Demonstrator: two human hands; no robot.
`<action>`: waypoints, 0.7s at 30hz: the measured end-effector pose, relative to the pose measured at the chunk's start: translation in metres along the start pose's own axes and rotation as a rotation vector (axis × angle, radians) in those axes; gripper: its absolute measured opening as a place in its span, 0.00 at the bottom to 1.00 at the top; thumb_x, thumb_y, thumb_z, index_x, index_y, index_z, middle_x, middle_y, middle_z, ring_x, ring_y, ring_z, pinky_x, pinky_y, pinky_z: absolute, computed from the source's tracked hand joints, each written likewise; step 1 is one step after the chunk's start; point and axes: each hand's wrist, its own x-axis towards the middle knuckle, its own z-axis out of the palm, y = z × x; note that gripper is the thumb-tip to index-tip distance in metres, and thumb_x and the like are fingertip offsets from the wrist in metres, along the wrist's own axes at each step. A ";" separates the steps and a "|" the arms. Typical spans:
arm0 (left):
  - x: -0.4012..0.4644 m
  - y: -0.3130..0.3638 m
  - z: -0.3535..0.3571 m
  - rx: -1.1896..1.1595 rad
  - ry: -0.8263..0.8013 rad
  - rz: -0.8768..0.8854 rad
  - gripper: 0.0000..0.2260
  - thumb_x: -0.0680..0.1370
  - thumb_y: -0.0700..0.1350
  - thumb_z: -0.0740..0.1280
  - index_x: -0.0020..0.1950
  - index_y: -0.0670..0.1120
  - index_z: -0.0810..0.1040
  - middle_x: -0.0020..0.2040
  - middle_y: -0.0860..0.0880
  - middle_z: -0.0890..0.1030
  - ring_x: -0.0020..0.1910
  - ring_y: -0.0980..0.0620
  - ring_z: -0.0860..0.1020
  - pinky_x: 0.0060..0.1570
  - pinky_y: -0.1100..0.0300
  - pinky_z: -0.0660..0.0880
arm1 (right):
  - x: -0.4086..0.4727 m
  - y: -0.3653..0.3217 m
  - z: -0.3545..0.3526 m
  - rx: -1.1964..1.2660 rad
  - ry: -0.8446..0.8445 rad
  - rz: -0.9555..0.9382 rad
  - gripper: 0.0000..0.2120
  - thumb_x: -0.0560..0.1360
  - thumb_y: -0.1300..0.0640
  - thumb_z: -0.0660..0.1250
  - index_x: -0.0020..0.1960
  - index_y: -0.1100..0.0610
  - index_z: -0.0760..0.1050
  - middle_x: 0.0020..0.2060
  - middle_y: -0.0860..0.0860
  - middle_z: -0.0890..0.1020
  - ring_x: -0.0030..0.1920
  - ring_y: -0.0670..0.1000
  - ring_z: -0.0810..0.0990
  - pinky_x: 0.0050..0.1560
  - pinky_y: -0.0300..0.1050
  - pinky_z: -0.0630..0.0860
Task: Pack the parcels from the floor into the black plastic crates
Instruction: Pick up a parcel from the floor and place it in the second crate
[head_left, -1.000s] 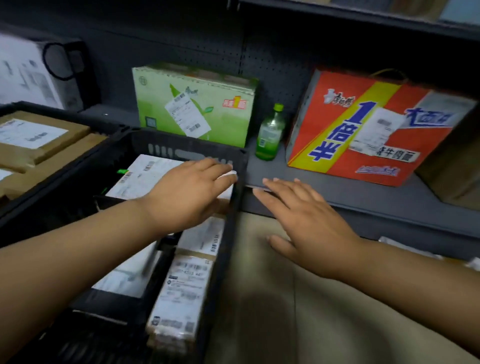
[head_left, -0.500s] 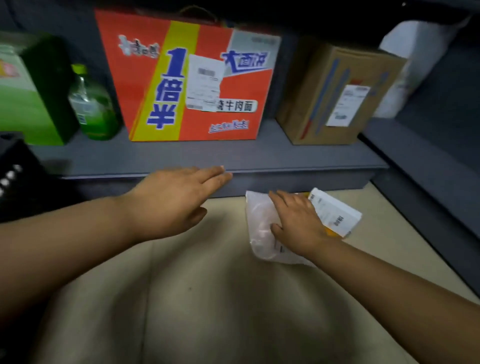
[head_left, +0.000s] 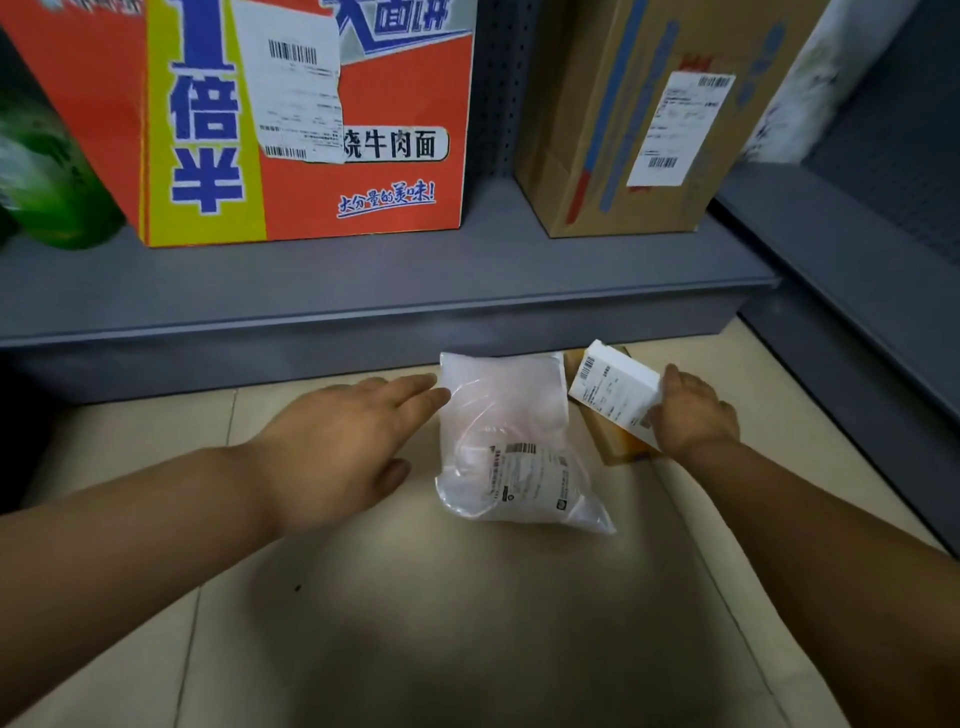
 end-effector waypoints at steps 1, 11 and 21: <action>-0.001 0.002 0.002 -0.018 -0.003 -0.008 0.33 0.68 0.50 0.72 0.72 0.50 0.66 0.71 0.49 0.70 0.60 0.49 0.78 0.48 0.56 0.79 | 0.001 -0.001 0.003 0.008 -0.006 0.001 0.27 0.75 0.56 0.65 0.71 0.58 0.59 0.64 0.58 0.70 0.65 0.57 0.68 0.59 0.54 0.70; -0.039 -0.010 -0.001 0.013 -0.116 -0.094 0.31 0.78 0.54 0.59 0.77 0.56 0.47 0.78 0.56 0.48 0.73 0.54 0.59 0.66 0.61 0.64 | -0.024 -0.024 -0.005 0.186 0.232 -0.107 0.11 0.78 0.57 0.60 0.57 0.61 0.70 0.55 0.59 0.74 0.56 0.59 0.72 0.48 0.51 0.72; -0.078 -0.047 -0.032 0.039 -0.059 -0.170 0.35 0.76 0.49 0.65 0.77 0.52 0.48 0.78 0.52 0.49 0.74 0.51 0.57 0.65 0.57 0.67 | -0.096 -0.123 -0.066 0.377 0.066 -0.492 0.13 0.81 0.54 0.53 0.62 0.55 0.69 0.55 0.54 0.72 0.51 0.55 0.76 0.49 0.49 0.74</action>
